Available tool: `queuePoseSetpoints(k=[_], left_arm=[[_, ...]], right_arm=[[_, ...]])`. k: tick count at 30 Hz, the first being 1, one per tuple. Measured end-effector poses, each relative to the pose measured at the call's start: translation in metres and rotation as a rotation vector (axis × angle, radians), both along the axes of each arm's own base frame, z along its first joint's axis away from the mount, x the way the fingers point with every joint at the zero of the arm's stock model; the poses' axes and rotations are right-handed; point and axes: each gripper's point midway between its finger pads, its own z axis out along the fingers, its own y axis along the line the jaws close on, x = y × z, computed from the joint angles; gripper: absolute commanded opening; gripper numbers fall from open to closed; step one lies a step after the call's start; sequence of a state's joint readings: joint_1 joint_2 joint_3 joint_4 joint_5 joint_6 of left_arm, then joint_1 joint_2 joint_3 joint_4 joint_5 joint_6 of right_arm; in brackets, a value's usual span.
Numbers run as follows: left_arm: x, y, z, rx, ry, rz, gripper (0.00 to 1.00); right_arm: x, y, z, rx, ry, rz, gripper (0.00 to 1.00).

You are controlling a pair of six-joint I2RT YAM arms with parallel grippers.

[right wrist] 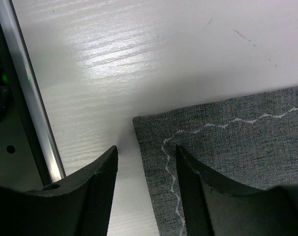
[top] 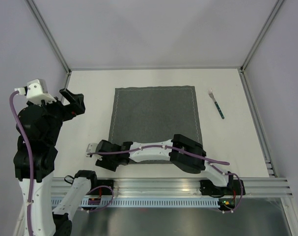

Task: Fold the napkin, place the utensils inside, and roll it up
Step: Fold the napkin

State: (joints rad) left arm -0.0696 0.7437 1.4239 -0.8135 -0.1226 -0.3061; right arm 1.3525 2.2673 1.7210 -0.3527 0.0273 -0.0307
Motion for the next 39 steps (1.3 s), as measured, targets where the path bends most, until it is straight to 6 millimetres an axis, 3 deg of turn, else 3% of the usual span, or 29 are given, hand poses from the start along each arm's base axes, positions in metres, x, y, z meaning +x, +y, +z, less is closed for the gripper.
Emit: queuePoseSetpoints(k=[10,20,33,39], left_arm=[[0.002,0.000,-0.015,0.006,0.034,0.003,1.00],[0.004,0.000,-0.027,0.008,0.058,0.002,1.00],[0.004,0.000,-0.028,0.008,0.060,0.002,1.00],[0.004,0.000,-0.027,0.008,0.057,0.002,1.00]], right_arm=[[0.004,0.001,-0.001,0.004,-0.003,-0.004,0.40],[0.013,-0.001,-0.001,0.004,-0.005,-0.012,0.16],[0.020,0.000,0.011,0.003,0.009,-0.015,0.09],[0.033,-0.002,0.021,0.017,0.019,-0.041,0.07]])
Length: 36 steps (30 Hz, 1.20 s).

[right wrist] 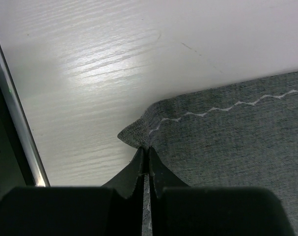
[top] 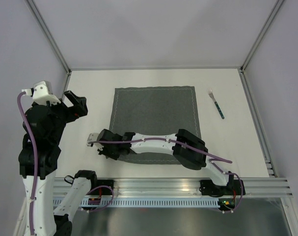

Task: Fold the napkin, place the utensils inside, and roll it up
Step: Fold the napkin

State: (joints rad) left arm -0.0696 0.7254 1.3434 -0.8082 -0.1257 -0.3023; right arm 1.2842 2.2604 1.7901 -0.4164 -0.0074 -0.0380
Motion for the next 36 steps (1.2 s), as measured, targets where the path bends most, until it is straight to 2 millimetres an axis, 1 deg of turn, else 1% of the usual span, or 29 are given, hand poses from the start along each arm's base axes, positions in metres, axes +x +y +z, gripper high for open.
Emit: queuePoseSetpoints(k=[4,8,12,15,17,21,28,33,36], left_arm=[[0.001,0.000,-0.002,0.000,0.005,-0.001,1.00],[0.002,-0.001,-0.004,-0.001,0.006,-0.005,1.00],[0.005,-0.002,-0.006,-0.002,0.005,-0.008,1.00],[0.007,-0.004,-0.008,-0.004,0.006,-0.022,1.00],[0.010,-0.006,-0.010,-0.005,0.010,-0.027,1.00],[0.016,-0.007,-0.014,-0.006,0.017,-0.034,1.00],[0.026,-0.012,-0.024,-0.009,0.041,-0.054,1.00],[0.035,-0.013,-0.031,-0.010,0.051,-0.059,1.00],[0.040,-0.015,-0.038,-0.012,0.064,-0.070,1.00]], right_arm=[[0.015,-0.006,0.016,0.024,0.017,-0.028,0.05],[0.042,-0.015,0.041,0.067,0.013,-0.079,0.03],[0.070,-0.033,0.067,0.110,0.001,-0.136,0.00],[0.094,-0.051,0.084,0.134,-0.009,-0.191,0.01],[0.111,-0.066,0.091,0.147,-0.010,-0.226,0.01],[0.143,-0.097,0.098,0.158,-0.007,-0.301,0.01],[0.206,-0.154,0.101,0.167,-0.010,-0.452,0.01],[0.243,-0.192,0.101,0.179,-0.015,-0.542,0.01],[0.262,-0.214,0.100,0.181,-0.024,-0.591,0.01]])
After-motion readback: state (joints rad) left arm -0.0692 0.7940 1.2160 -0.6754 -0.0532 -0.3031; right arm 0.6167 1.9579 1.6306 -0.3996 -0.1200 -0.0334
